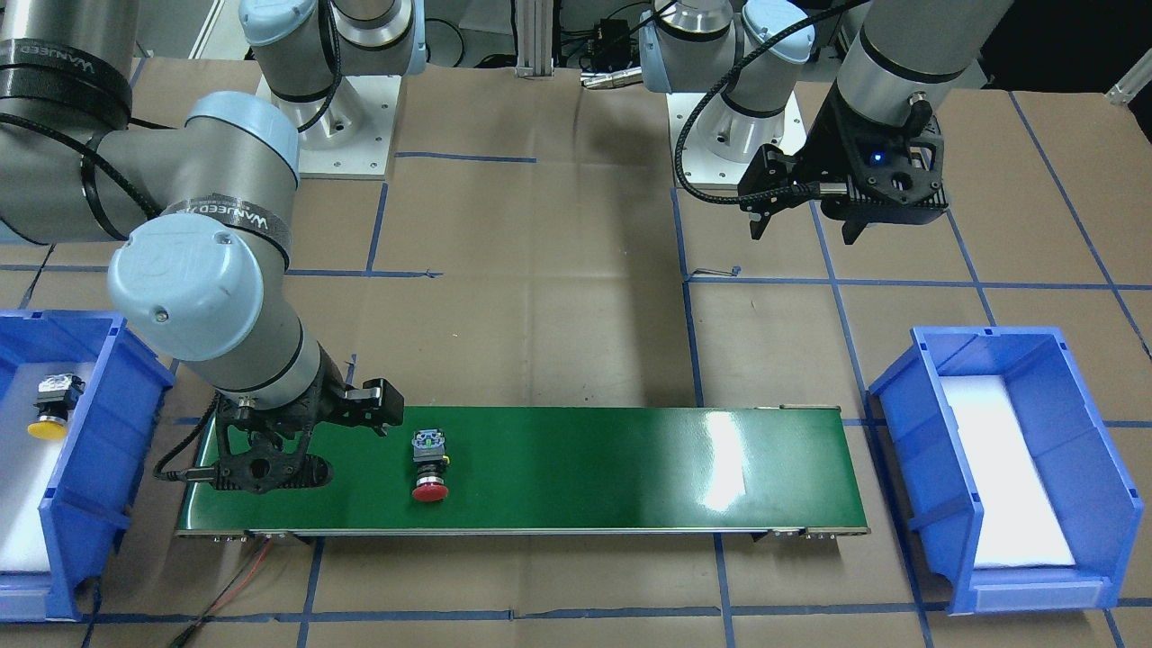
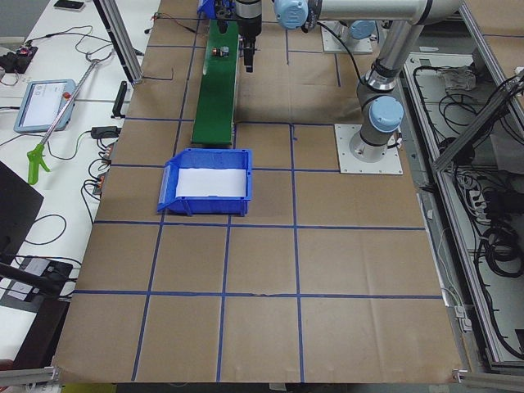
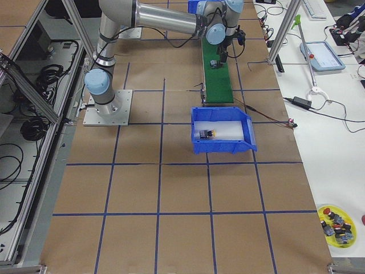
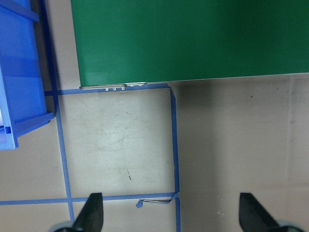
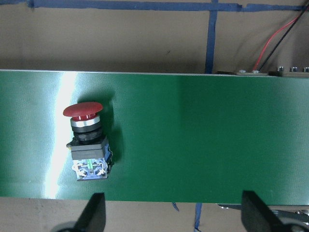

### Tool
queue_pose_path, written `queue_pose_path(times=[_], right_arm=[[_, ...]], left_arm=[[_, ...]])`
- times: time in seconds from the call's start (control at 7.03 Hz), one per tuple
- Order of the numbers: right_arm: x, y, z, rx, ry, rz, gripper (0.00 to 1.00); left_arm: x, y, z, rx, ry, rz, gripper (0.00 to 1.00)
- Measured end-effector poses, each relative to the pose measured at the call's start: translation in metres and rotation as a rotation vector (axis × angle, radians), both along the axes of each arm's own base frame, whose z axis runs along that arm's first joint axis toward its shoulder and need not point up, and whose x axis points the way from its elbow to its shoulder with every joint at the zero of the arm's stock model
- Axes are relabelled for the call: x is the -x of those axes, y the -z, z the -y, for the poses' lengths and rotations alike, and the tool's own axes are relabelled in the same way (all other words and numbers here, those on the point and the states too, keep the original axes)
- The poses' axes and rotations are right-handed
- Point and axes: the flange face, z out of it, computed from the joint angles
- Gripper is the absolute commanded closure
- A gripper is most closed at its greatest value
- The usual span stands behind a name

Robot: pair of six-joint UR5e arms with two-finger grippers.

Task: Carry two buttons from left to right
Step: 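Move the right gripper over the red button on the belt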

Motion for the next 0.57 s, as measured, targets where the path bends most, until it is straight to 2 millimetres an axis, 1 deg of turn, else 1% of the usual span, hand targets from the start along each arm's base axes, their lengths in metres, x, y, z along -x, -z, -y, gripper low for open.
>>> queue_pose_path(times=[0.28,0.57], right_arm=[[-0.001,0.012,0.003,-0.015,0.001,0.007,0.01],[-0.005,0.028,0.009,-0.031,0.008,0.054,0.01]], left_arm=[[0.0,-0.001,0.0,0.001,-0.036,0.001,0.0],[0.0,-0.002,0.001,0.005,-0.044,0.001,0.0]])
